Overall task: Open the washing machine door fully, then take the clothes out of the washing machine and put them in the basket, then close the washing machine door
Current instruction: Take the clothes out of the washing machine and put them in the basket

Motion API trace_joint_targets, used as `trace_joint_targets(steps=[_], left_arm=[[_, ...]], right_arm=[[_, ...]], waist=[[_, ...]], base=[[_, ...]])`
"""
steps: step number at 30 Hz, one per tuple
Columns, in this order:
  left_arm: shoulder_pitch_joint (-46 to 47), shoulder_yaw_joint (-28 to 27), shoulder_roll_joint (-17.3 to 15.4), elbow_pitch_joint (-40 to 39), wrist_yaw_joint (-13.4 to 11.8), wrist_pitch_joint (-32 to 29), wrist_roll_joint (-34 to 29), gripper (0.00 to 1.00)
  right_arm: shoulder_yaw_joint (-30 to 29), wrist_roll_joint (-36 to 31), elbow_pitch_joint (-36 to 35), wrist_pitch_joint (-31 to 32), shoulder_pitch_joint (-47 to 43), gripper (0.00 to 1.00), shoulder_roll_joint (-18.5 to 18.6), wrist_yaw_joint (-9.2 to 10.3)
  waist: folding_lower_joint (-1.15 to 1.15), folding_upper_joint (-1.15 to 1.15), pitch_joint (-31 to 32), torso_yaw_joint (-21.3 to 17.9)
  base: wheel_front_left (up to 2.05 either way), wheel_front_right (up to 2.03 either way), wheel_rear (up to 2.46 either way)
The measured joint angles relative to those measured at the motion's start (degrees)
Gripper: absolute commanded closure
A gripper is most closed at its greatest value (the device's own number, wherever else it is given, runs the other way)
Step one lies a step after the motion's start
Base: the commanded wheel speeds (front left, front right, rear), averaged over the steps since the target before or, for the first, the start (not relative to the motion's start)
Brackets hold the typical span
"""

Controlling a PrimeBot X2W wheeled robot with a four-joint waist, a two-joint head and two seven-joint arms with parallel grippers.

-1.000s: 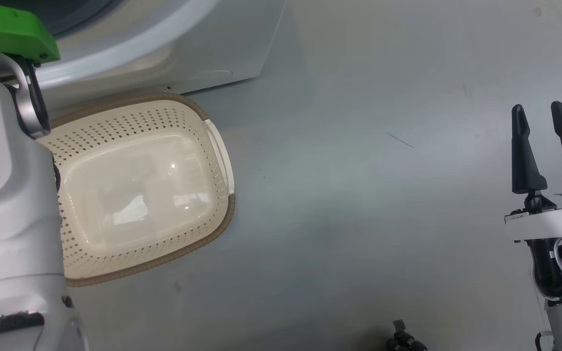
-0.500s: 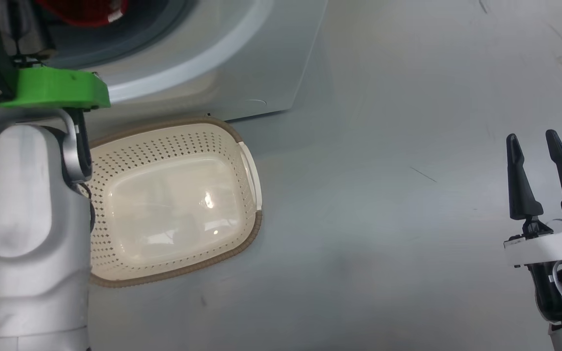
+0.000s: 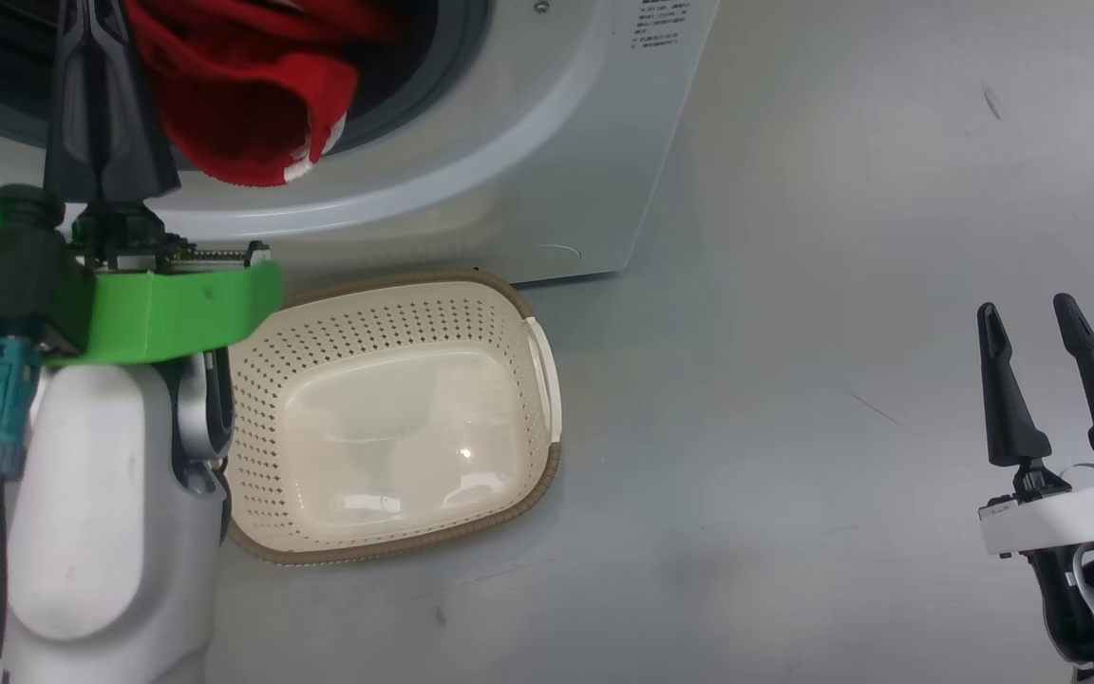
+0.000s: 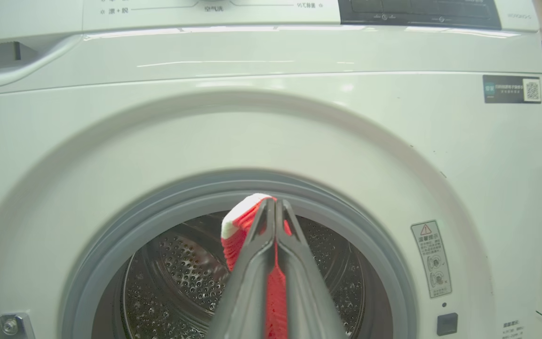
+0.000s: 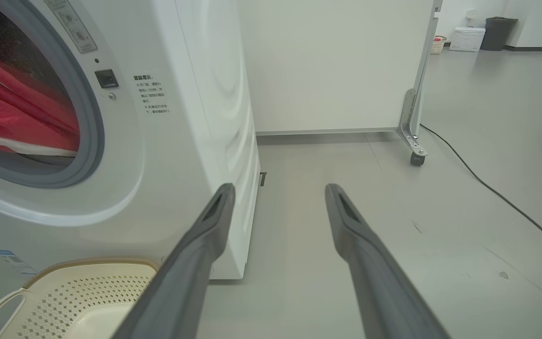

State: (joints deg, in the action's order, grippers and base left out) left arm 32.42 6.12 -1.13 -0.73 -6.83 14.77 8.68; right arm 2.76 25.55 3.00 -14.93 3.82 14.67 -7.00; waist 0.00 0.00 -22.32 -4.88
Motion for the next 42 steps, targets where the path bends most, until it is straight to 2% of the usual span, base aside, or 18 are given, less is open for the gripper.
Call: trace_joint_targets(steps=[6,14,20,28,34,42], left_arm=[[-4.9,3.2,-0.2,-5.3,0.0,0.0,1.2,1.00],[-14.5,8.1,-0.5,-5.7,0.0,0.0,4.1,1.00],[-19.9,11.9,-0.8,-1.6,0.0,0.0,6.7,1.00],[-20.7,14.6,-1.1,6.9,0.0,-0.1,8.4,1.00],[-20.2,14.4,-1.2,14.7,0.0,-0.5,10.0,1.00],[-14.7,12.2,-1.2,25.1,0.0,-2.8,11.4,1.00]], right_arm=[[0.0,-0.5,-0.7,0.0,-1.4,0.00,0.1,0.00],[0.5,-0.6,-1.8,0.0,-2.0,0.00,0.3,0.00],[1.1,-0.6,-2.4,0.0,-2.0,0.00,0.3,0.00],[2.3,-0.4,-2.9,0.0,-1.9,0.00,0.3,0.00],[2.6,0.2,-3.0,0.0,-0.7,0.00,0.2,0.00],[2.9,1.3,-3.0,0.0,0.8,0.00,0.1,0.00]], waist=[[0.00,0.00,1.2,1.9],[0.00,0.00,1.5,3.5],[0.00,0.00,1.0,3.5],[0.00,0.00,-1.0,2.2],[0.00,0.00,-2.7,0.3],[0.00,0.00,-5.1,-2.3]], base=[[0.00,0.00,0.00],[0.00,0.00,0.00],[0.00,0.00,0.00],[0.00,0.00,0.00],[0.00,0.00,0.00],[0.00,0.00,0.00]])
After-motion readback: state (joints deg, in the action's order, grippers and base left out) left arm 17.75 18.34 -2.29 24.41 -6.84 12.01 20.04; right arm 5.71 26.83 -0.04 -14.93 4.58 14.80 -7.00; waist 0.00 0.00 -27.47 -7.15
